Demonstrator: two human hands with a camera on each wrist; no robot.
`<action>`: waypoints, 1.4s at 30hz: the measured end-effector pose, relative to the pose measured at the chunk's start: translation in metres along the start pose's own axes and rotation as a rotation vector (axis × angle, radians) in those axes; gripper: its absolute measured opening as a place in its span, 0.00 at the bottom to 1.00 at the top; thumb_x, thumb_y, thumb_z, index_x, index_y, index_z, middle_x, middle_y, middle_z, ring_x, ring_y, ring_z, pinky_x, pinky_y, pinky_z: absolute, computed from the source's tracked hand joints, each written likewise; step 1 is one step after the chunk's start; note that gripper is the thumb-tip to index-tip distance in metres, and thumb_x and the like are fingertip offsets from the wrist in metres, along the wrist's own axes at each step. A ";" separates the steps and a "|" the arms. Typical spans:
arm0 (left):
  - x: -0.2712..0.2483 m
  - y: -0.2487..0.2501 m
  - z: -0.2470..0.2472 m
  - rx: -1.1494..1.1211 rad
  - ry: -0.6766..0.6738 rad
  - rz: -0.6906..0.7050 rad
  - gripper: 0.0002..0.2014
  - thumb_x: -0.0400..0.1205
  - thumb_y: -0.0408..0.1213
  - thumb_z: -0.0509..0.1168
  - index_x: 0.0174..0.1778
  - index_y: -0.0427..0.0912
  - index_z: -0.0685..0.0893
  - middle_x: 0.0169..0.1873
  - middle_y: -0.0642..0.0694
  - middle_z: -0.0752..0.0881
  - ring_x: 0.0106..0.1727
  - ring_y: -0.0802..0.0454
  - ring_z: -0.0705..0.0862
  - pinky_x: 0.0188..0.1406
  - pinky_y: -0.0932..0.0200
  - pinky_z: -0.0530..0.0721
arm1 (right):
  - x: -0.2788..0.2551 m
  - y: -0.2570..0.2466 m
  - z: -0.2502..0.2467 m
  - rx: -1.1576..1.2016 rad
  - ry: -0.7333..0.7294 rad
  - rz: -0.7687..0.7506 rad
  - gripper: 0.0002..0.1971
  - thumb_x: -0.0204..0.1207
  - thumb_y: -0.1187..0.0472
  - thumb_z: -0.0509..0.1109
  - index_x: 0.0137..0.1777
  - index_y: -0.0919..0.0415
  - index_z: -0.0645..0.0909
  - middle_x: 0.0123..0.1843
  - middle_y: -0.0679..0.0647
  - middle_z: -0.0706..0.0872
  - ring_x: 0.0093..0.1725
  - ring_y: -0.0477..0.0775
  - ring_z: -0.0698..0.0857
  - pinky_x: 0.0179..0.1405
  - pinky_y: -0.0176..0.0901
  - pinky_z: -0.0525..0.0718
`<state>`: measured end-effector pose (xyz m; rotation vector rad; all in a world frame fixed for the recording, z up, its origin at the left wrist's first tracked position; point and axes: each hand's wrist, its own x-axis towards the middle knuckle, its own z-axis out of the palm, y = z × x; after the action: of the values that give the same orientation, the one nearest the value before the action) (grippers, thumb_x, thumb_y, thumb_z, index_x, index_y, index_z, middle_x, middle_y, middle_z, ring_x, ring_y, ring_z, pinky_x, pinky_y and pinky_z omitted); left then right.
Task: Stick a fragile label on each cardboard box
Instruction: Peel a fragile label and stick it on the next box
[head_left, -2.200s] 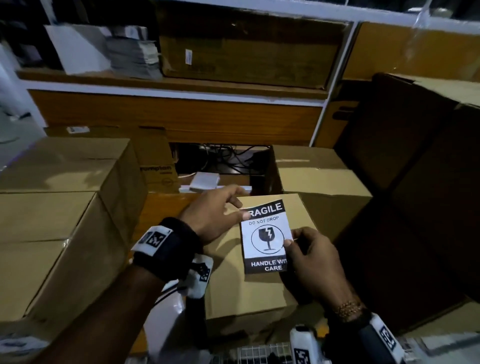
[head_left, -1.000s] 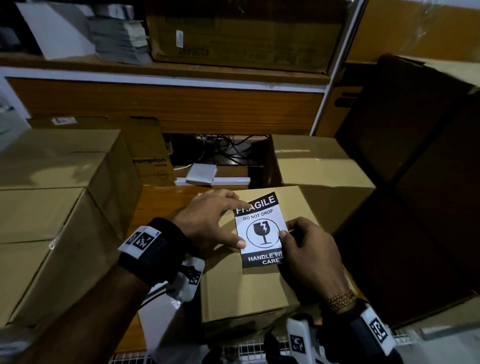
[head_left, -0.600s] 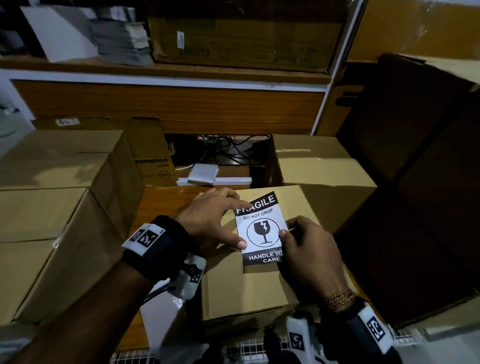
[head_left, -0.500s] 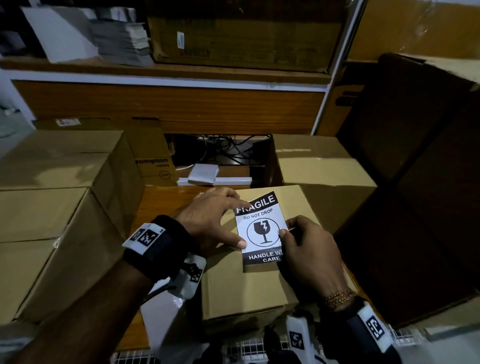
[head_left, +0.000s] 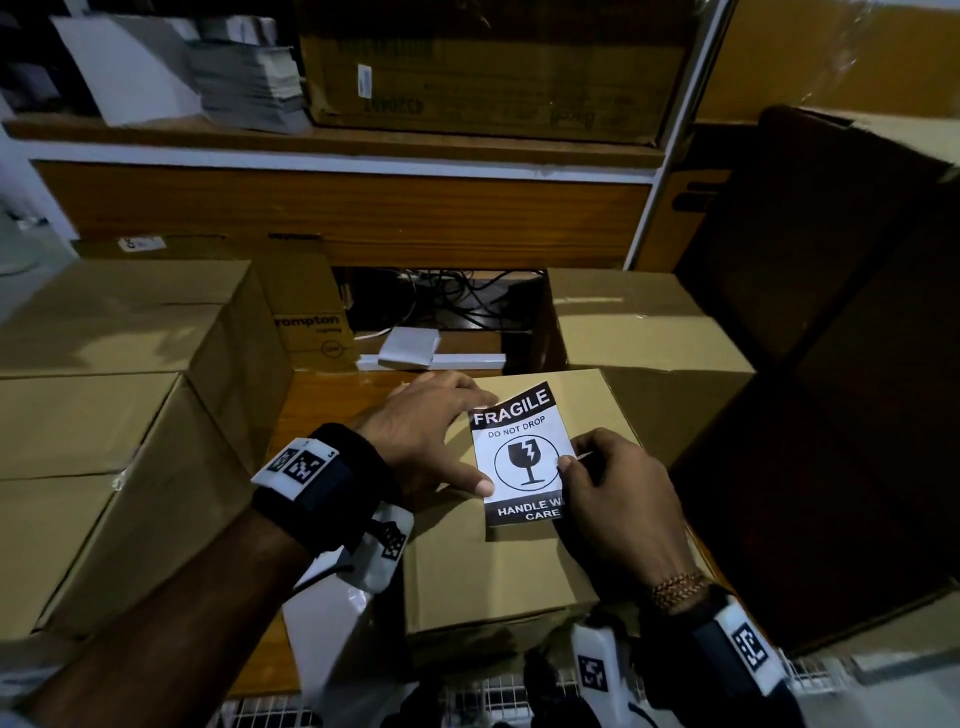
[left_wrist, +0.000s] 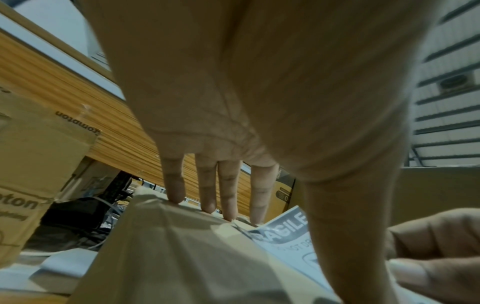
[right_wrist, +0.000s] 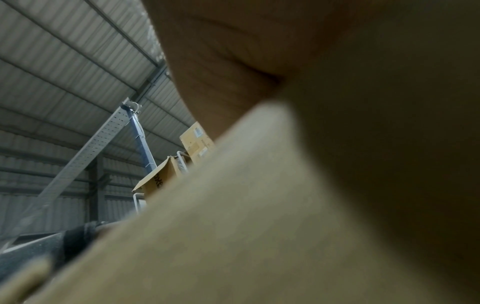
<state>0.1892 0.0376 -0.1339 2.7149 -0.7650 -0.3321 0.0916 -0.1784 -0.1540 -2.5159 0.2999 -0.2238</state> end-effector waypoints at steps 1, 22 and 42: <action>0.000 0.000 0.000 0.004 0.003 0.001 0.55 0.67 0.67 0.81 0.88 0.56 0.65 0.82 0.52 0.69 0.81 0.49 0.65 0.81 0.44 0.66 | 0.000 0.001 0.000 0.018 0.002 -0.002 0.04 0.85 0.51 0.70 0.49 0.48 0.82 0.37 0.38 0.85 0.37 0.33 0.80 0.29 0.33 0.70; 0.008 0.020 0.007 0.090 0.009 -0.015 0.48 0.78 0.74 0.63 0.89 0.66 0.46 0.84 0.49 0.70 0.82 0.45 0.69 0.77 0.38 0.74 | 0.007 0.030 -0.011 0.171 0.058 0.065 0.05 0.85 0.54 0.69 0.50 0.53 0.84 0.47 0.47 0.93 0.46 0.50 0.90 0.48 0.50 0.90; 0.012 0.039 0.007 0.265 -0.104 -0.066 0.51 0.70 0.82 0.62 0.88 0.68 0.55 0.79 0.47 0.69 0.77 0.42 0.70 0.70 0.40 0.79 | 0.010 0.029 -0.013 0.072 0.040 0.049 0.05 0.86 0.52 0.69 0.50 0.51 0.83 0.47 0.47 0.93 0.45 0.50 0.89 0.44 0.48 0.88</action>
<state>0.1786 -0.0018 -0.1285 2.9965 -0.7986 -0.4168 0.0933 -0.2110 -0.1592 -2.4328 0.3632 -0.2615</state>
